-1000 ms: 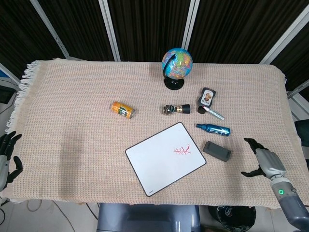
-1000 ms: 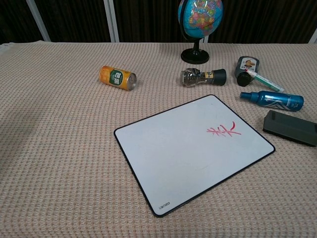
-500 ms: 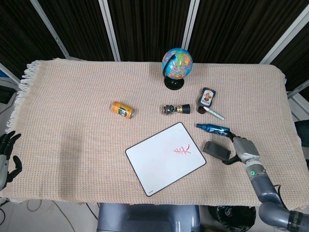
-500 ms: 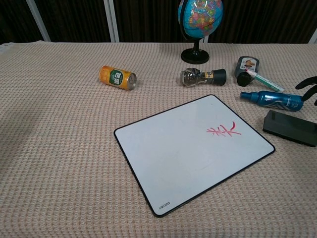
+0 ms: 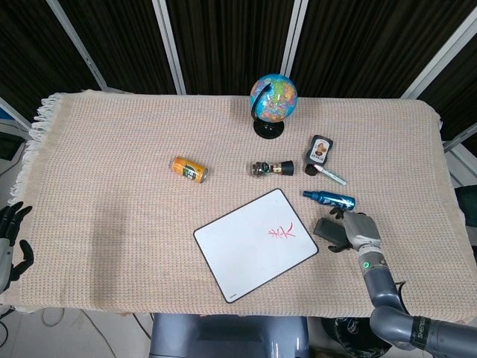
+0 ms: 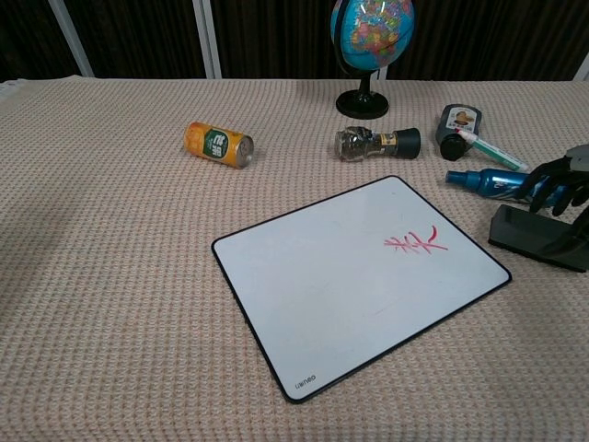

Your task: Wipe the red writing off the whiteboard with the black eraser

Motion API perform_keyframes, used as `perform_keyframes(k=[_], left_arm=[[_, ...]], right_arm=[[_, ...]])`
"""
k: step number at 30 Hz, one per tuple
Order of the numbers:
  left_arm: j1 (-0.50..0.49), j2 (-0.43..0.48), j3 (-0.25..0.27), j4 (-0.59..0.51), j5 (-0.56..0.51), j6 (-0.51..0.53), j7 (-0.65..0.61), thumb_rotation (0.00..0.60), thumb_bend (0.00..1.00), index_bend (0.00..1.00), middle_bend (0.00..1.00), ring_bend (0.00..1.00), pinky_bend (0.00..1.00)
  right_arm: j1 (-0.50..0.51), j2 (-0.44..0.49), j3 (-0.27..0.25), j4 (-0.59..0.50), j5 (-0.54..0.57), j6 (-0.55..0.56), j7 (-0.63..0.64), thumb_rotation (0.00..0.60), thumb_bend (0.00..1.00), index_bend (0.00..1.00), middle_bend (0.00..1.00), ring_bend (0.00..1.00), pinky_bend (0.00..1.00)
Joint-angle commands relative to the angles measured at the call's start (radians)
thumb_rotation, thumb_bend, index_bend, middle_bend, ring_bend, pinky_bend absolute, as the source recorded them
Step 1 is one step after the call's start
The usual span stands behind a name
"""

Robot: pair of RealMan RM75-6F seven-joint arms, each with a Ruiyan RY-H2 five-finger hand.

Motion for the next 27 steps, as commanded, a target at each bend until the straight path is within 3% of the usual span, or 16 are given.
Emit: perform_keyframes(k=[1, 10, 27], left_arm=[[0.000, 0.000, 0.000, -0.001, -0.001, -0.001, 0.001, 0.600, 0.74, 0.12, 0.05, 0.00, 0.00], [-0.001, 0.000, -0.001, -0.002, -0.002, -0.001, 0.001, 0.600, 0.74, 0.12, 0.05, 0.00, 0.00], [-0.002, 0.002, 0.000, -0.003, -0.006, -0.006, 0.005, 0.600, 0.74, 0.12, 0.05, 0.00, 0.00]], right_arm=[[0.005, -0.015, -0.003, 0.012, 0.011, 0.009, -0.013, 0.600, 0.22, 0.29, 0.32, 0.31, 0.21], [0.000, -0.052, 0.000, 0.029, 0.002, 0.046, -0.018, 0.600, 0.26, 0.36, 0.37, 0.36, 0.21], [0.007, -0.122, 0.016, 0.071, 0.011, 0.090, -0.063, 0.600, 0.29, 0.40, 0.41, 0.38, 0.21]])
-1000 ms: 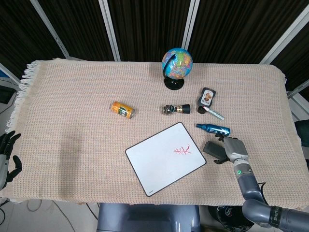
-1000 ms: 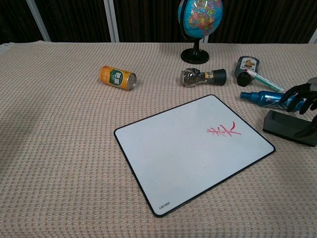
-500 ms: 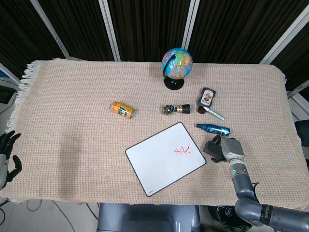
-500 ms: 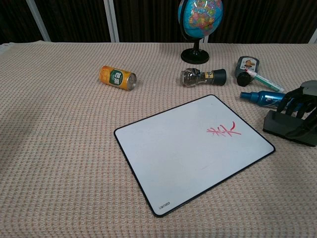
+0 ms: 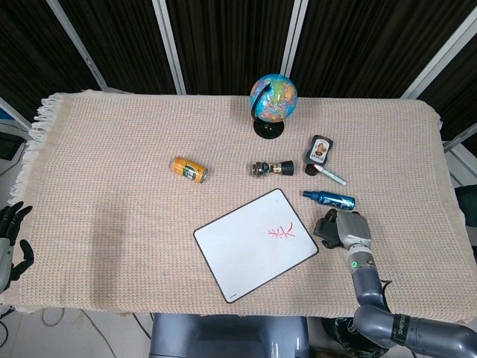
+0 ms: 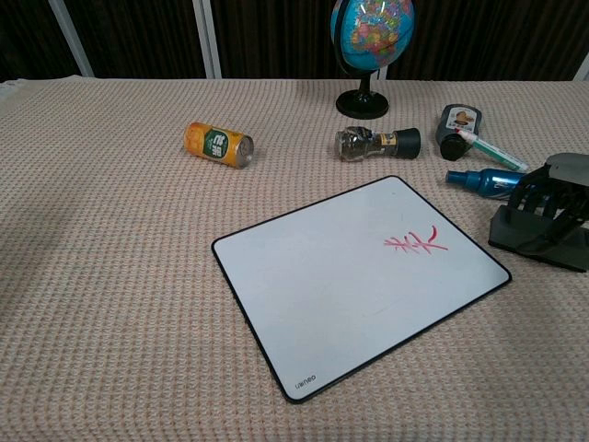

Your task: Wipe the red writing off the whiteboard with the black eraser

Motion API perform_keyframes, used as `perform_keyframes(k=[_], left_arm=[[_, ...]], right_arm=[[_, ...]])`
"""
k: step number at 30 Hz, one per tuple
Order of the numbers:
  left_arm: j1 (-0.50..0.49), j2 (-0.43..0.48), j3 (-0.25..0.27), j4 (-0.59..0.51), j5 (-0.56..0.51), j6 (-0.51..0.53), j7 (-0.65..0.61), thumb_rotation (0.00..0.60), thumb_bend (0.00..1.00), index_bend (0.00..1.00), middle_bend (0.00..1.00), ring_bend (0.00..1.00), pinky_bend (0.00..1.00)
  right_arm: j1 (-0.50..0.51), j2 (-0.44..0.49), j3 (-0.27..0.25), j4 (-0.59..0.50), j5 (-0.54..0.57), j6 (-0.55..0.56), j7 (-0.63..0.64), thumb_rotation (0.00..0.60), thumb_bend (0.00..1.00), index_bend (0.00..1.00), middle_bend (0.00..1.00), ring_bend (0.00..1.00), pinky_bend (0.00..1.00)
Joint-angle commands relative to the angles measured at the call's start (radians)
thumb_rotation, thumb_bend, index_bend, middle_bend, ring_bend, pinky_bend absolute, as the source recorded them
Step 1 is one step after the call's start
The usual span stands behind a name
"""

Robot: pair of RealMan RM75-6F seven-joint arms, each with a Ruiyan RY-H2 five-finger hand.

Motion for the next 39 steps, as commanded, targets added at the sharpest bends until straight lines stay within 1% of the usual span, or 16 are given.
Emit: perform_keyframes(k=[1, 23, 32, 39], left_arm=[[0.000, 0.001, 0.000, 0.000, -0.002, -0.002, 0.001, 0.600, 0.74, 0.12, 0.05, 0.00, 0.00], [-0.002, 0.001, 0.001, -0.004, -0.009, -0.007, 0.012, 0.600, 0.74, 0.12, 0.05, 0.00, 0.00], [-0.002, 0.000, 0.000, -0.004, -0.010, -0.007, 0.013, 0.600, 0.74, 0.12, 0.05, 0.00, 0.00], [-0.002, 0.000, -0.001, -0.005, -0.012, -0.008, 0.015, 0.600, 0.74, 0.12, 0.05, 0.00, 0.00]], right_arm=[[0.001, -0.002, 0.004, 0.002, 0.003, 0.002, -0.006, 0.600, 0.28, 0.40, 0.41, 0.38, 0.21], [0.004, 0.017, 0.013, -0.013, 0.031, -0.007, -0.049, 0.600, 0.29, 0.41, 0.41, 0.38, 0.21], [0.005, 0.019, 0.009, -0.013, 0.041, -0.013, -0.063, 0.600, 0.35, 0.45, 0.44, 0.40, 0.21], [0.001, 0.015, 0.018, -0.012, 0.033, -0.012, -0.047, 0.600, 0.39, 0.49, 0.48, 0.44, 0.23]])
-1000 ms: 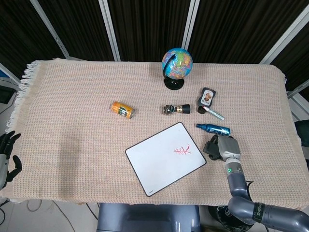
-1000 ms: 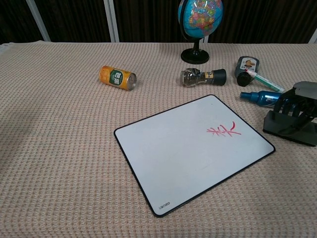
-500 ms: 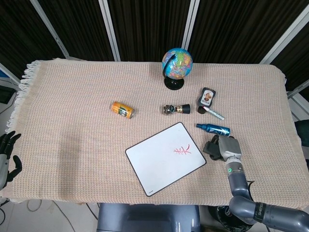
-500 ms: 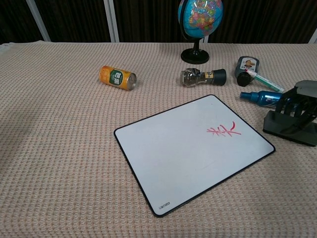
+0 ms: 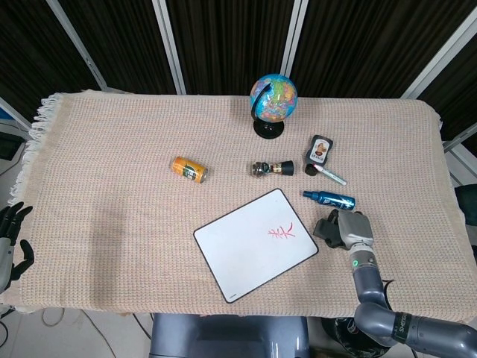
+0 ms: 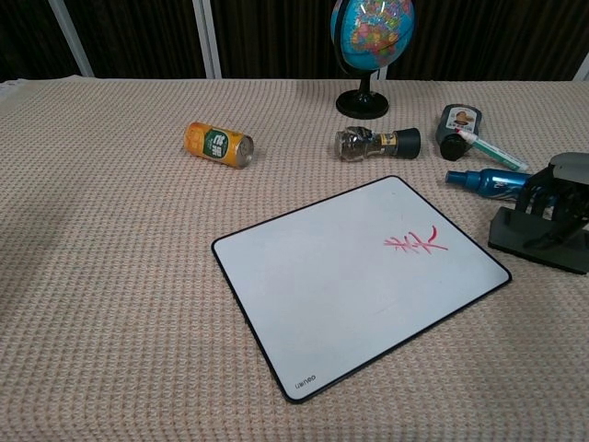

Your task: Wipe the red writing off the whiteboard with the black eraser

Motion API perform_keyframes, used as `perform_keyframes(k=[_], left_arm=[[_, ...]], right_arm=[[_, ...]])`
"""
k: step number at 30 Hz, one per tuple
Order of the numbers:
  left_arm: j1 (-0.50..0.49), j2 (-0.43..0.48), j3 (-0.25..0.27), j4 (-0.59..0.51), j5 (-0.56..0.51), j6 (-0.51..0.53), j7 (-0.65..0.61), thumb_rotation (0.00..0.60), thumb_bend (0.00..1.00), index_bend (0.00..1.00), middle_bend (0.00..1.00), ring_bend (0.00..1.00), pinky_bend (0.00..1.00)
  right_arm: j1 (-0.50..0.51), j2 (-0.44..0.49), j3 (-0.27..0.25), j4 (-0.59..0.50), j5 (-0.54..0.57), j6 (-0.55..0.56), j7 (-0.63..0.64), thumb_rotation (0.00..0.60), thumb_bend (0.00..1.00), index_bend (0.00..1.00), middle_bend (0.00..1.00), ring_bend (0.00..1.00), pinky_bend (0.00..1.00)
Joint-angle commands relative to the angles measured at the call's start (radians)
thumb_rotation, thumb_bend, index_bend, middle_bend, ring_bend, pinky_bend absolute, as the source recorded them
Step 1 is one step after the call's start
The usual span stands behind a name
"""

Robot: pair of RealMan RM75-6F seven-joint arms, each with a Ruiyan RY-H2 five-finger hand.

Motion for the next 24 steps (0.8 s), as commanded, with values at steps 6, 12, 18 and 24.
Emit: perform_keyframes(k=[6, 12, 18, 24], left_arm=[[0.000, 0.001, 0.000, -0.001, -0.001, -0.001, -0.001, 0.600, 0.74, 0.12, 0.05, 0.00, 0.00], [0.000, 0.000, 0.001, -0.002, 0.001, -0.001, 0.001, 0.600, 0.74, 0.12, 0.05, 0.00, 0.00], [0.000, 0.000, 0.001, -0.003, 0.001, 0.000, 0.001, 0.600, 0.74, 0.12, 0.05, 0.00, 0.00], [0.000, 0.001, 0.001, -0.005, -0.004, -0.004, 0.003, 0.600, 0.74, 0.12, 0.05, 0.00, 0.00]], right_arm=[[0.001, 0.044, 0.021, -0.043, -0.044, -0.009, 0.022, 0.600, 0.39, 0.50, 0.49, 0.44, 0.23], [0.018, 0.098, 0.019, -0.069, -0.129, -0.075, 0.035, 0.600, 0.38, 0.50, 0.49, 0.45, 0.25], [0.052, 0.100, 0.022, -0.055, -0.201, -0.134, 0.051, 0.600, 0.38, 0.50, 0.49, 0.46, 0.26], [0.083, 0.059, 0.022, -0.022, -0.279, -0.169, 0.077, 0.600, 0.38, 0.51, 0.49, 0.46, 0.26]])
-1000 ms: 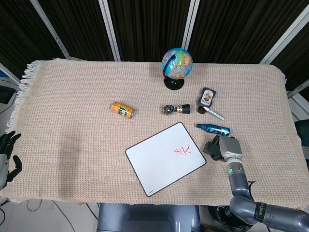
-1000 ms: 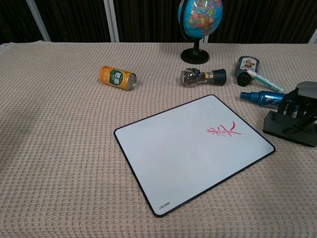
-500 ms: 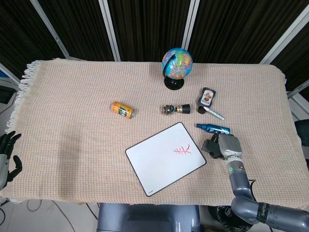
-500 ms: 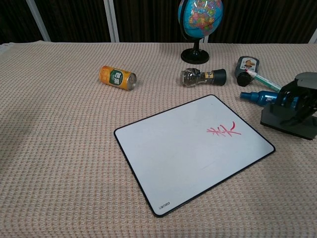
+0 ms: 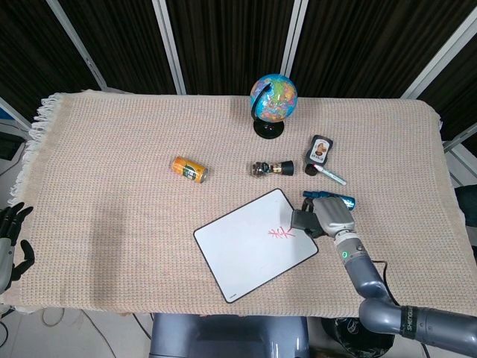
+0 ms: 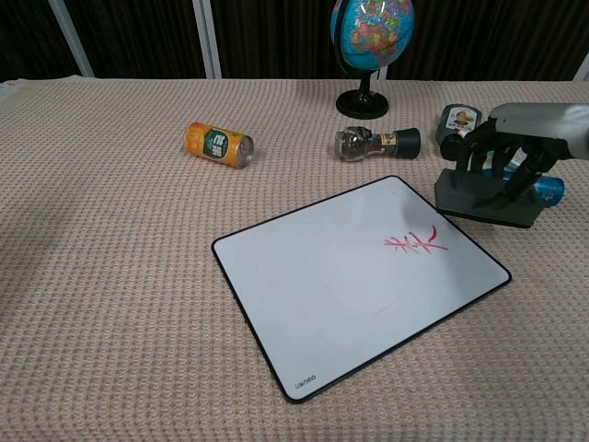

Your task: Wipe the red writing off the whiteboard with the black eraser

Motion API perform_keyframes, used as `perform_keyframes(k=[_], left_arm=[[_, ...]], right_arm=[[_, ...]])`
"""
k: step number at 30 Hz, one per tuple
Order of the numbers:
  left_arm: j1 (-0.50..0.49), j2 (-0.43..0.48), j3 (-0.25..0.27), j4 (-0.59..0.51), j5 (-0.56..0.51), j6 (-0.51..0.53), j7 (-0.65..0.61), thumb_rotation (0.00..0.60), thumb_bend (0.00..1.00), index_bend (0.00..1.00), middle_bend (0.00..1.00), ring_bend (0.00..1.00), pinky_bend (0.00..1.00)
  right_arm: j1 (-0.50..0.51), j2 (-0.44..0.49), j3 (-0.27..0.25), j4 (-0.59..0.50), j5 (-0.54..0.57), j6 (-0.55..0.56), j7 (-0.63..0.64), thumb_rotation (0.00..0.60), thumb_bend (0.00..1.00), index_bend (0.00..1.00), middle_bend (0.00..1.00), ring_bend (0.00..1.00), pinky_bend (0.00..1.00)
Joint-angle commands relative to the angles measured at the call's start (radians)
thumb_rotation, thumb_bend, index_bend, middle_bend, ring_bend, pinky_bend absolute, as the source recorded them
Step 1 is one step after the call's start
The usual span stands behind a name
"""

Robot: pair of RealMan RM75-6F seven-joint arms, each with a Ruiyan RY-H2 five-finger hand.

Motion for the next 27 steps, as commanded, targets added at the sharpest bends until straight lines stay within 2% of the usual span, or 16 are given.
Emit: perform_keyframes(k=[1, 13, 20, 27], left_arm=[[0.000, 0.000, 0.000, -0.001, -0.001, 0.000, 0.000, 0.600, 0.74, 0.12, 0.05, 0.00, 0.00], [-0.001, 0.002, -0.002, -0.004, -0.006, -0.003, -0.005, 0.600, 0.74, 0.12, 0.05, 0.00, 0.00], [-0.002, 0.003, -0.002, -0.004, -0.005, -0.006, -0.005, 0.600, 0.74, 0.12, 0.05, 0.00, 0.00], [-0.002, 0.004, -0.003, -0.005, -0.008, -0.007, -0.007, 0.600, 0.74, 0.12, 0.05, 0.00, 0.00]], right_arm=[[0.020, -0.034, -0.004, 0.028, -0.044, -0.008, 0.006, 0.600, 0.38, 0.51, 0.49, 0.46, 0.26], [0.096, -0.160, 0.010, 0.083, -0.050, -0.008, -0.029, 0.600, 0.38, 0.51, 0.49, 0.46, 0.26], [0.137, -0.226, -0.011, 0.165, -0.103, 0.013, -0.089, 0.600, 0.38, 0.52, 0.49, 0.46, 0.26], [0.155, -0.257, -0.019, 0.213, -0.131, -0.019, -0.077, 0.600, 0.38, 0.52, 0.49, 0.46, 0.26]])
